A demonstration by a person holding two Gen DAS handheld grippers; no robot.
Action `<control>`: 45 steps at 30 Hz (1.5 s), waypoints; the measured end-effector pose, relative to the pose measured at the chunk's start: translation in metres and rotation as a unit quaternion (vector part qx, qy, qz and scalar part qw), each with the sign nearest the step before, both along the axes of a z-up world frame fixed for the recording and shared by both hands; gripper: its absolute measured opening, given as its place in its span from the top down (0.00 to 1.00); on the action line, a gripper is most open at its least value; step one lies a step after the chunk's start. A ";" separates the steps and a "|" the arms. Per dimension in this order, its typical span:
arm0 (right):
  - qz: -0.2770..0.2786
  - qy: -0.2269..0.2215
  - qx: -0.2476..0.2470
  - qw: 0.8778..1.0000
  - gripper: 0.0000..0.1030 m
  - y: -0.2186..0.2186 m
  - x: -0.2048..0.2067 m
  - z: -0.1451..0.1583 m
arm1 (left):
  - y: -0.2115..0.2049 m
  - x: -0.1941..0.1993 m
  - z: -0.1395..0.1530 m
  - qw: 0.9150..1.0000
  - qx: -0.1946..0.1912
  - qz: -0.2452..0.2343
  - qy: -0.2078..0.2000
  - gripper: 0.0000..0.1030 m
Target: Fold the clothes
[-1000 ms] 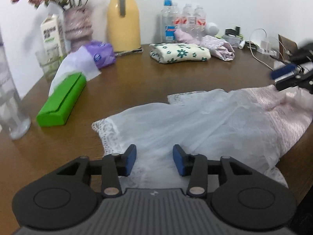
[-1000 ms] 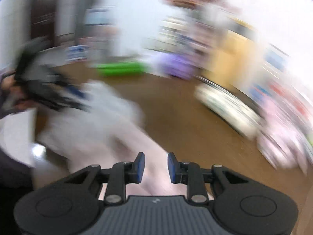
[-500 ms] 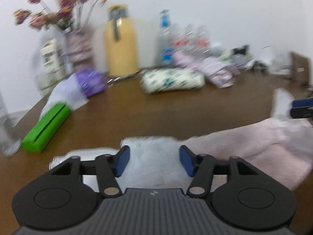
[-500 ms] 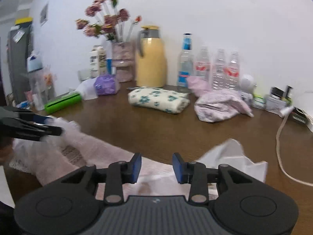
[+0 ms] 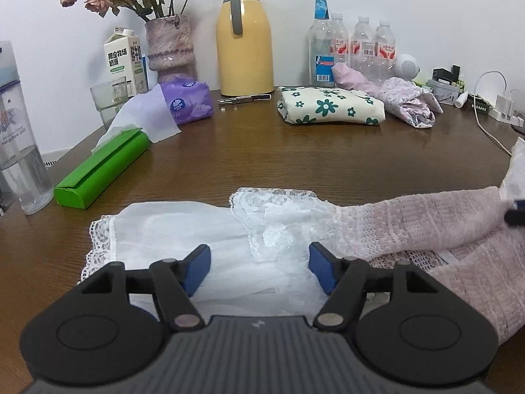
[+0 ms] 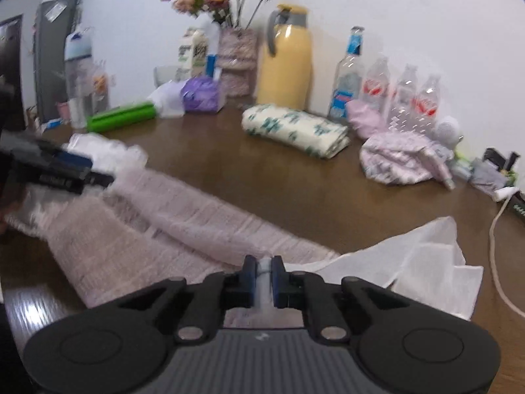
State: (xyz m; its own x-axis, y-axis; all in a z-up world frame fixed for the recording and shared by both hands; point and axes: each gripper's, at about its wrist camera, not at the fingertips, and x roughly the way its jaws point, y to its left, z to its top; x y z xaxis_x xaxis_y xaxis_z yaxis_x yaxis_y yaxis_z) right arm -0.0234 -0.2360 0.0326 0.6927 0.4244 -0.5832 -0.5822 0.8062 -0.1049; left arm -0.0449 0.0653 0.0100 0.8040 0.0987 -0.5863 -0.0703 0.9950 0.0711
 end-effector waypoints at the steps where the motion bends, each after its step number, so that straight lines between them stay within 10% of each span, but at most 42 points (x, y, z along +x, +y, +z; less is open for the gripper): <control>1: 0.005 0.001 -0.007 1.000 0.93 -0.002 -0.004 0.001 | 0.000 0.001 0.000 1.000 0.001 -0.001 0.000 0.33; 9: 0.037 0.000 -0.063 0.997 0.93 -0.007 -0.035 -0.004 | 0.005 -0.006 0.004 0.999 -0.005 -0.035 0.014 0.23; 13: 0.046 -0.001 -0.057 0.997 0.86 -0.009 -0.038 0.001 | 0.022 -0.021 0.042 0.991 -0.097 -0.089 -0.023 0.24; 16: 0.088 0.001 -0.018 0.996 0.83 -0.023 -0.041 0.018 | -0.003 -0.014 0.057 0.991 -0.060 -0.110 -0.048 0.24; 20: 0.053 -0.013 0.053 0.997 0.88 -0.028 -0.027 0.033 | -0.039 0.012 0.024 0.995 0.018 -0.093 0.021 0.49; 27: 0.035 0.033 0.012 0.999 0.88 -0.009 -0.019 -0.007 | -0.037 -0.008 0.002 0.997 0.022 -0.064 0.022 0.40; 32: 0.032 0.044 0.063 0.997 0.84 -0.023 -0.014 0.014 | -0.023 -0.005 0.044 0.995 -0.038 -0.092 0.011 0.40; 37: -0.049 0.039 0.046 0.997 0.91 0.004 0.025 0.006 | -0.051 0.024 0.022 0.992 0.025 -0.117 0.038 0.81; 45: -0.108 0.047 0.025 0.993 0.96 -0.009 0.018 -0.016 | -0.053 0.014 -0.001 0.997 0.074 -0.034 0.008 0.78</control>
